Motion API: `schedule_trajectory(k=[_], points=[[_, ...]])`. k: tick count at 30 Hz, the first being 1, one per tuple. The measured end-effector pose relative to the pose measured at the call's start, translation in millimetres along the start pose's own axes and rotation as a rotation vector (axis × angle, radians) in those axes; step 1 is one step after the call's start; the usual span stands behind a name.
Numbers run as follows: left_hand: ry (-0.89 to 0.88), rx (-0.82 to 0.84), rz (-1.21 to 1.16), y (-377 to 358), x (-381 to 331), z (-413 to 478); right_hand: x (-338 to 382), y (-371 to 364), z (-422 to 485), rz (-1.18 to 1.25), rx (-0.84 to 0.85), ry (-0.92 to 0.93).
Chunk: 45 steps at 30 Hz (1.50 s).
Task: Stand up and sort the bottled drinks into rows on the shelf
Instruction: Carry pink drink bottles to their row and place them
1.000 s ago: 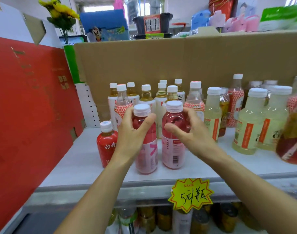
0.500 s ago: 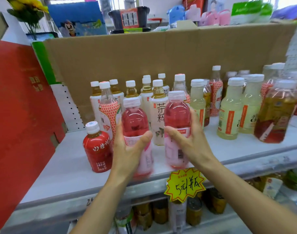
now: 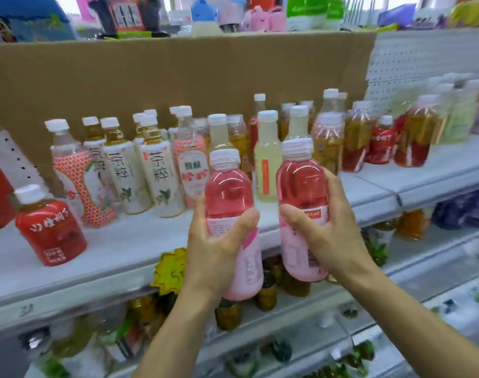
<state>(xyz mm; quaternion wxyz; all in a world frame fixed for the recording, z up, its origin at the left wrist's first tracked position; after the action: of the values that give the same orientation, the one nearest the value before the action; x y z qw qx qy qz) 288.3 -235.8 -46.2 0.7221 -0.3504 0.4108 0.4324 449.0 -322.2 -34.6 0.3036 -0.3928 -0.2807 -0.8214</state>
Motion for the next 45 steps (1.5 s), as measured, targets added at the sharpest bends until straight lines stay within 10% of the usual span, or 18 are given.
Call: schedule_trajectory(k=[20, 45], points=[[0.203, 0.181, -0.056, -341, 69, -40, -119, 323, 3, -0.121, -0.102, -0.166], [0.252, 0.256, -0.118, -743, 173, 97, -347, 652, 220, -0.137, -0.155, -0.243]])
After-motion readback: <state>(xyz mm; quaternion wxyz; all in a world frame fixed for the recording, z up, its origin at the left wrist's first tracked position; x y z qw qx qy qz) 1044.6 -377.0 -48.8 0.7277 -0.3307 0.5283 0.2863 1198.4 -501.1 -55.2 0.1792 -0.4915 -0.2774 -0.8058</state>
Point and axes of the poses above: each hand's wrist, its own z-axis towards the middle knuckle, its own y-axis out of the back of the hand, x = y × z, the point moved 3 cm from there along z, towards the middle knuckle, and after that the axes turned 6 degrees about -z, right-handed, at the moved point
